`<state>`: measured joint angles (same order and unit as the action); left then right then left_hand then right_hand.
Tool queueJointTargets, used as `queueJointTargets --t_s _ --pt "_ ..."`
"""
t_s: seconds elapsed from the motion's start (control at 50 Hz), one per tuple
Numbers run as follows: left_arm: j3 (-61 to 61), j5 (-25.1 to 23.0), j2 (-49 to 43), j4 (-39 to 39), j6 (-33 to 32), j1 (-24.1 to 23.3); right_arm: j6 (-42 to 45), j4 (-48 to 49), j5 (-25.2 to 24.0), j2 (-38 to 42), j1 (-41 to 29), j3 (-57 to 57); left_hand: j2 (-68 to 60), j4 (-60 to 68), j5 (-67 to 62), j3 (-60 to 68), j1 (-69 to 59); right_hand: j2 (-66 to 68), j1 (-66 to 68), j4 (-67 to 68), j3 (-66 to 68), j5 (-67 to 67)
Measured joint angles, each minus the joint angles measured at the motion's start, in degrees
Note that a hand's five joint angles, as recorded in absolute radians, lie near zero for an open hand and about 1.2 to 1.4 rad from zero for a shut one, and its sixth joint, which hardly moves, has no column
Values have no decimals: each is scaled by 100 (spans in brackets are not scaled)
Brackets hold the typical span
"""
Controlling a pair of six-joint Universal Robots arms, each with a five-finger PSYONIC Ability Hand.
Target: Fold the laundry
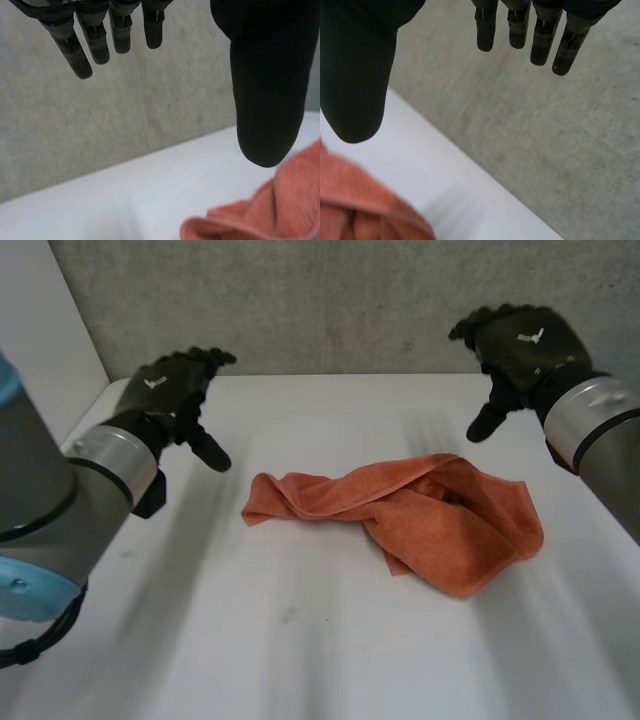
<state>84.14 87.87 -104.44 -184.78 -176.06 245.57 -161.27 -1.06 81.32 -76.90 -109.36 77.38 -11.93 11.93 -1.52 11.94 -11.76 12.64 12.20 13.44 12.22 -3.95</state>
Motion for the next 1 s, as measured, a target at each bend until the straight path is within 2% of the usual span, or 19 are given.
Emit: queueJointTargets --t_s 0.08,0.16,0.24,0.28,0.42,0.52,0.62,0.66,0.7,0.74,0.76,0.78,0.8,0.82,0.88,1.0 --pt "-133 1 -543 -203 -102 -72 632 -26 5 400 62 -24 -66 57 -92 61 -50 0 0 0 0 0" --pt "-326 -16 -1119 -508 -365 -138 856 6 -27 783 192 -77 -80 80 -118 75 -67 0 0 0 0 0" --pt "-594 -144 -1842 -922 -903 -201 910 138 -169 1342 381 -246 -95 87 -123 92 -98 0 0 0 0 0" --pt "-736 -306 -2225 -1141 -1241 -221 896 269 -366 1702 525 -392 -170 175 -213 170 -186 0 0 0 0 0" --pt "-1014 -799 -2933 -1491 -1674 -225 841 531 -1020 2439 870 -827 -509 512 -560 503 -533 0 0 0 0 0" --pt "-1276 -1082 -3370 -1642 -1735 -222 711 556 -1400 3026 1022 -1322 -1234 1214 -1264 1209 -1273 7 2 3 19 -2" --pt "-1551 -1171 -3667 -1702 -1724 -221 372 515 -1675 3504 1077 -1750 -1681 1682 -1724 1678 -1698 219 24 112 265 -129" --pt "-1627 -1170 -3732 -1704 -1722 -220 235 487 -1801 3604 1077 -1838 -1881 1866 -1908 1879 -1909 917 657 837 969 -760" --pt "-1750 -1162 -3831 -1701 -1724 -220 2 423 -2042 3765 1072 -2001 -2680 2679 -2719 2676 -2754 2470 2010 2354 2485 -2187" --pt "-1811 -1151 -3873 -1701 -1732 -220 -99 389 -2147 3843 1067 -2096 -3216 3145 -3168 3213 -3243 3302 2763 3174 3302 -2966" --pt "-1849 -1143 -3899 -1702 -1747 -220 -141 373 -2191 3878 1063 -2147 -3882 3882 -3920 3877 -3967 3974 3363 3838 3961 -3586" --pt "-1908 -1128 -3925 -1707 -1787 -220 -230 340 -2281 3959 1050 -2288 -4295 4216 -4251 4215 -4349 4586 3778 4357 4563 -4102" --pt "-1908 -1128 -3925 -1707 -1787 -220 -230 340 -2281 3959 1050 -2288 -4295 4216 -4251 4215 -4349 4586 3778 4357 4563 -4102" --pt "-1952 -1116 -3935 -1718 -1832 -220 -270 325 -2315 4000 1041 -2381 -4939 4939 -4933 4929 -4863 5230 4272 5067 5210 -4845" --pt "-2036 -1061 -3892 -1868 -1977 -216 -319 330 -2297 4030 1019 -2646 -5425 5401 -5319 5407 -5155 5485 4389 5454 5531 -5193" --pt "-2205 -666 -3313 -3016 -2219 -184 -430 781 -1541 3661 982 -3615 -5711 5719 -5592 5703 -5361 5485 4389 5474 5535 -5217"
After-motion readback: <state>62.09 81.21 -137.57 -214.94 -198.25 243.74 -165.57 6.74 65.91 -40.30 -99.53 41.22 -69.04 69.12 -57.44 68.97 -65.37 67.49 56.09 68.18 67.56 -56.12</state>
